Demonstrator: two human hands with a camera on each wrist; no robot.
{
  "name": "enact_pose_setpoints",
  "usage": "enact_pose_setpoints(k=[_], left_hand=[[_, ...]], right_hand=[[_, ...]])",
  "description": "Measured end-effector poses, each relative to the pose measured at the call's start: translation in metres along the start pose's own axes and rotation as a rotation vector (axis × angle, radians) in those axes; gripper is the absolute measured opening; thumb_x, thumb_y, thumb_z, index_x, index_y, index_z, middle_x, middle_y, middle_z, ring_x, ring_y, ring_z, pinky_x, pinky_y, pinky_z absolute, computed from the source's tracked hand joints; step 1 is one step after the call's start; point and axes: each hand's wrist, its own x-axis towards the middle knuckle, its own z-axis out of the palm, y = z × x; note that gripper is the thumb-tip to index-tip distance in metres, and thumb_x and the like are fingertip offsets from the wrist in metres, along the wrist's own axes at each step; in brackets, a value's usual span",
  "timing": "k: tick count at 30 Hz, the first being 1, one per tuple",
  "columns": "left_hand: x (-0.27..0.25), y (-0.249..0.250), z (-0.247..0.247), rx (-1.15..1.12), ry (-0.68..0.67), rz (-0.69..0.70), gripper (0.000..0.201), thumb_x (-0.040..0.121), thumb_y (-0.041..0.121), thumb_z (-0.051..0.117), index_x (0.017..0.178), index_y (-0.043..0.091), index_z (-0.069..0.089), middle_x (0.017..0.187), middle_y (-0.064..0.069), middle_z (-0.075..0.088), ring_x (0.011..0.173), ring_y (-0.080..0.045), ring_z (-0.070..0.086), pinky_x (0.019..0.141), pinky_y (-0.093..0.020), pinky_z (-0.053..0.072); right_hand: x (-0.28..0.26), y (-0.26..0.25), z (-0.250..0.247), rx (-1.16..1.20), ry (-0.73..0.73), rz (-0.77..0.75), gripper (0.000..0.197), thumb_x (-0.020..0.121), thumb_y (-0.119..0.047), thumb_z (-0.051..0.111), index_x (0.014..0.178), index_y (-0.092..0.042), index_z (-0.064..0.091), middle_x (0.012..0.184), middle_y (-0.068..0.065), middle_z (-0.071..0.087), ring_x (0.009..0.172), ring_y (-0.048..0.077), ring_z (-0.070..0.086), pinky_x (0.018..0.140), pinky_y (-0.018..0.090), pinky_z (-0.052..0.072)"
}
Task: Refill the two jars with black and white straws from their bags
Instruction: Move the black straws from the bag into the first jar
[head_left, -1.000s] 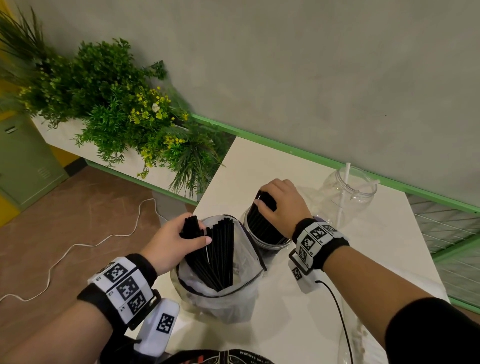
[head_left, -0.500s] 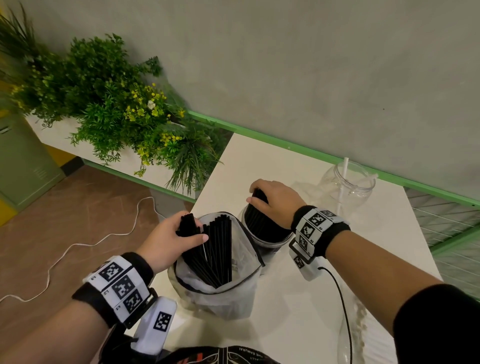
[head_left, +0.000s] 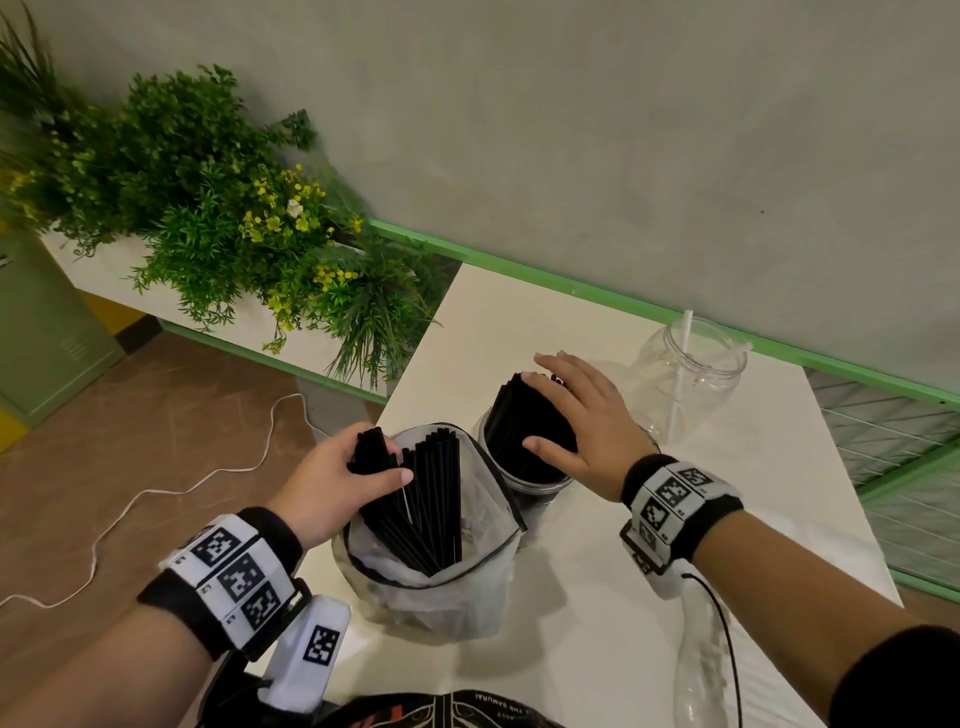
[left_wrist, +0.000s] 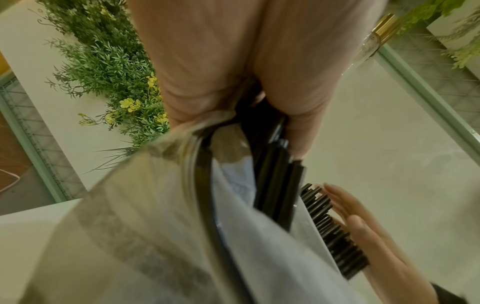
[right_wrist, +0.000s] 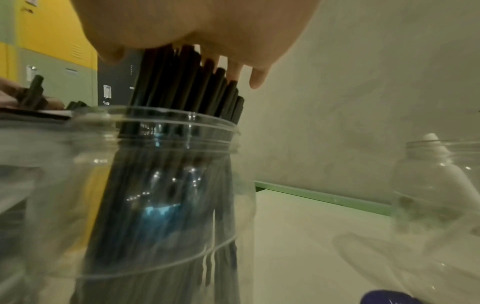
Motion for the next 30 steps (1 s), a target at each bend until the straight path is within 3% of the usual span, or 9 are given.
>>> enact_pose_setpoints(k=[2,5,10,14,17,21,25,27,30], left_hand=[[0.000,0.001,0.001,0.005,-0.004,0.000,0.021,0.071,0.023,0.082,0.078,0.031,0.064,0.086,0.003,0.069,0.079,-0.008,0.063,0.084,-0.034,0.049],[0.000,0.002,0.003,0.019,0.000,-0.006,0.020,0.073,0.020,0.082,0.081,0.025,0.064,0.092,-0.005,0.069,0.082,-0.011,0.062,0.085,-0.034,0.049],[-0.002,0.006,0.005,0.036,0.004,0.005,0.017,0.078,0.012,0.076,0.088,0.013,0.062,0.084,0.000,0.065,0.078,-0.011,0.060,0.079,-0.030,0.047],[-0.004,0.004,0.002,0.038,0.022,0.000,0.017,0.078,0.013,0.077,0.087,0.014,0.063,0.087,-0.004,0.067,0.081,-0.013,0.061,0.081,-0.032,0.048],[-0.005,0.004,0.003,0.038,0.022,0.003,0.017,0.078,0.012,0.077,0.087,0.014,0.062,0.088,-0.004,0.067,0.081,-0.013,0.060,0.079,-0.031,0.048],[-0.006,0.004,0.003,0.030,0.024,0.007,0.017,0.079,0.012,0.076,0.088,0.013,0.062,0.090,-0.004,0.067,0.081,-0.012,0.060,0.080,-0.030,0.047],[-0.007,0.003,0.003,0.018,0.034,0.006,0.016,0.079,0.012,0.076,0.087,0.015,0.062,0.093,-0.005,0.068,0.083,-0.012,0.061,0.082,-0.031,0.049],[-0.009,0.003,0.002,0.019,0.036,0.018,0.015,0.080,0.013,0.075,0.087,0.015,0.062,0.095,-0.007,0.069,0.082,-0.010,0.062,0.082,-0.029,0.049],[-0.012,0.000,0.001,0.041,0.036,0.049,0.015,0.080,0.016,0.075,0.085,0.019,0.062,0.092,-0.006,0.069,0.081,-0.008,0.063,0.078,-0.027,0.049]], right_hand=[[0.012,-0.002,0.003,-0.041,-0.045,-0.020,0.062,0.092,-0.062,0.037,0.144,-0.029,0.035,0.153,-0.002,0.032,0.143,0.024,0.024,0.115,0.042,0.023],[0.033,-0.012,0.003,-0.054,-0.159,0.042,0.050,0.095,-0.054,0.040,0.139,-0.030,0.042,0.141,-0.002,0.045,0.127,0.023,0.041,0.104,0.039,0.039],[0.046,-0.022,-0.001,-0.087,-0.142,0.092,0.039,0.096,-0.053,0.040,0.123,-0.030,0.056,0.115,-0.004,0.058,0.105,0.022,0.051,0.082,0.036,0.047],[0.044,-0.021,0.000,-0.110,-0.212,0.087,0.044,0.096,-0.054,0.040,0.129,-0.027,0.051,0.121,-0.003,0.055,0.108,0.022,0.048,0.087,0.035,0.045],[0.042,-0.021,-0.001,-0.155,-0.267,0.088,0.055,0.092,-0.060,0.042,0.138,-0.029,0.042,0.131,-0.002,0.050,0.118,0.023,0.043,0.096,0.042,0.043],[0.034,-0.034,-0.004,-0.135,-0.196,0.137,0.073,0.084,-0.072,0.032,0.146,-0.035,0.027,0.151,-0.004,0.032,0.143,0.028,0.017,0.116,0.052,0.016],[0.008,-0.074,-0.011,0.182,0.140,0.038,0.042,0.091,-0.039,0.051,0.125,-0.016,0.055,0.122,0.001,0.055,0.117,0.018,0.042,0.102,0.028,0.035],[-0.009,-0.097,-0.008,0.371,0.040,0.071,0.032,0.092,-0.035,0.053,0.117,-0.016,0.057,0.103,-0.005,0.056,0.098,0.009,0.050,0.087,0.020,0.041],[-0.029,-0.115,0.009,0.503,-0.228,0.274,0.046,0.090,-0.044,0.059,0.128,-0.020,0.047,0.114,-0.008,0.053,0.098,0.004,0.052,0.085,0.018,0.046]])
